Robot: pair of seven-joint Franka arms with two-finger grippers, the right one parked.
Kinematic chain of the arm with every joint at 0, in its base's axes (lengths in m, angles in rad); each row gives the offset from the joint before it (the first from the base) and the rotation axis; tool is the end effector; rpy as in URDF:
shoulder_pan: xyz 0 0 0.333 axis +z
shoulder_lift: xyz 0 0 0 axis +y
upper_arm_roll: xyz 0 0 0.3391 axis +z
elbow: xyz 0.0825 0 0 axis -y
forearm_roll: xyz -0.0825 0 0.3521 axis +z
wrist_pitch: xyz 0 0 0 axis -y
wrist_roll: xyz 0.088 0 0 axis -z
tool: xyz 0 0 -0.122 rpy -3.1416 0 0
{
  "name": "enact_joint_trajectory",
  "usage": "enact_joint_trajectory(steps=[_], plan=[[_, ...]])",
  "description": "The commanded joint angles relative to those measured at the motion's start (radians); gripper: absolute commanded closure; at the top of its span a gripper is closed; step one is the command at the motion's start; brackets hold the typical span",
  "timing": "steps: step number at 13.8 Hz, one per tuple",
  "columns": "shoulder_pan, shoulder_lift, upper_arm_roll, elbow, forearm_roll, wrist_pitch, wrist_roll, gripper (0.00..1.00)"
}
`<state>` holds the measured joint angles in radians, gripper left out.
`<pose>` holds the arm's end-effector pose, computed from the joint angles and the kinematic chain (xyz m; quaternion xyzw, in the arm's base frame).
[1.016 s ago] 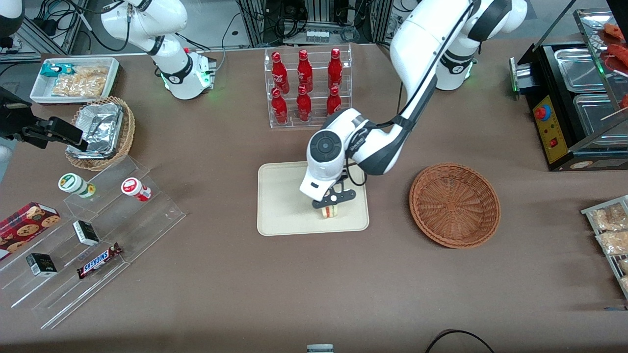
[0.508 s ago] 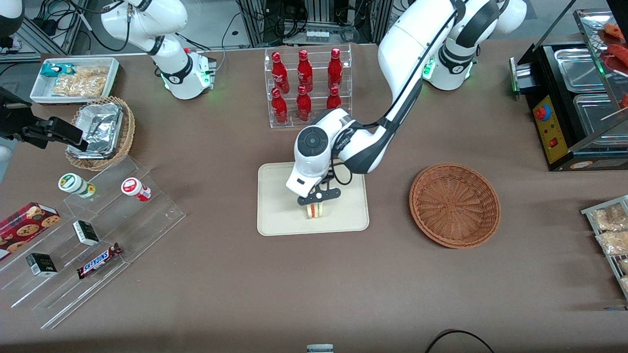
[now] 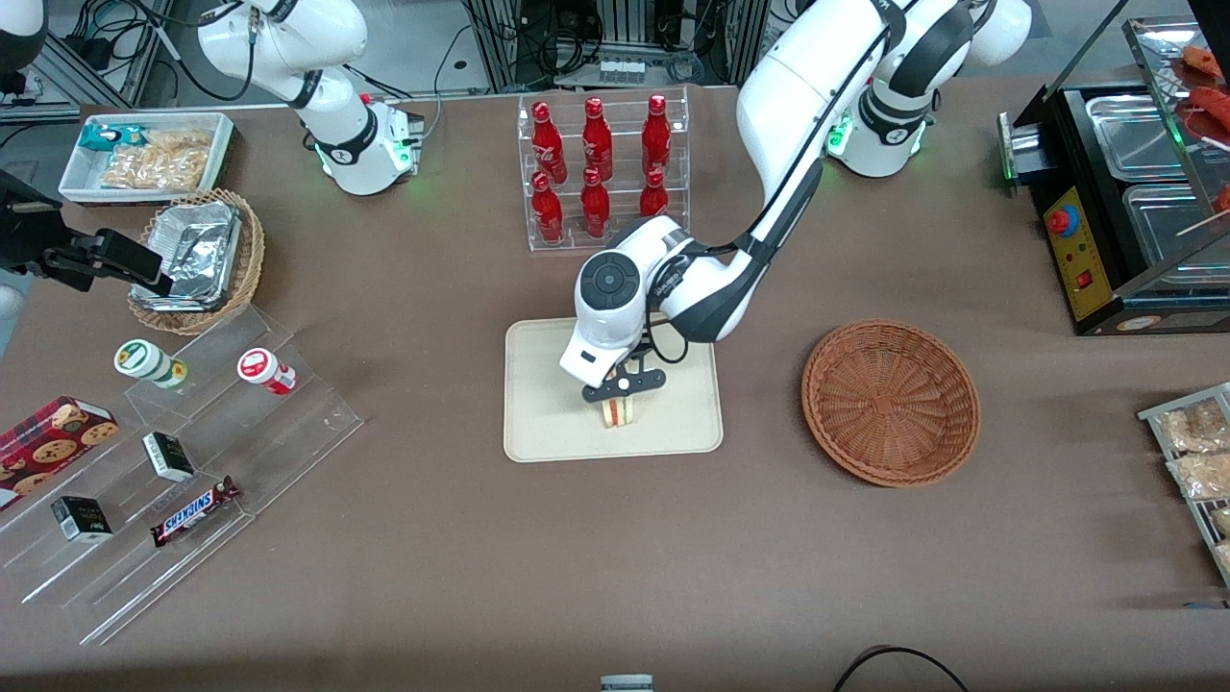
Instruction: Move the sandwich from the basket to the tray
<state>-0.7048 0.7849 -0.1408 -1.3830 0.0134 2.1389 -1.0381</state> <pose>0.4950 -0.5234 0.2642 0.9927 0.1121 -0.0422 0.0172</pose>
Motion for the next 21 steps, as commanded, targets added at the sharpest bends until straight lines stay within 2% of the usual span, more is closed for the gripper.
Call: enact_joint_trajectory(steps=[1, 4, 8, 10, 13, 21], plan=[[-0.012, -0.002, 0.01, 0.025, 0.005, -0.007, -0.013, 0.0], [-0.013, -0.054, 0.014, 0.024, 0.013, -0.017, -0.014, 0.0], [0.011, -0.163, 0.02, 0.019, 0.011, -0.169, -0.022, 0.0], [0.06, -0.202, 0.02, 0.021, 0.013, -0.253, -0.004, 0.0], [0.149, -0.268, 0.02, 0.007, 0.011, -0.401, 0.134, 0.0], [0.433, -0.522, 0.018, -0.266, 0.014, -0.418, 0.574, 0.0]])
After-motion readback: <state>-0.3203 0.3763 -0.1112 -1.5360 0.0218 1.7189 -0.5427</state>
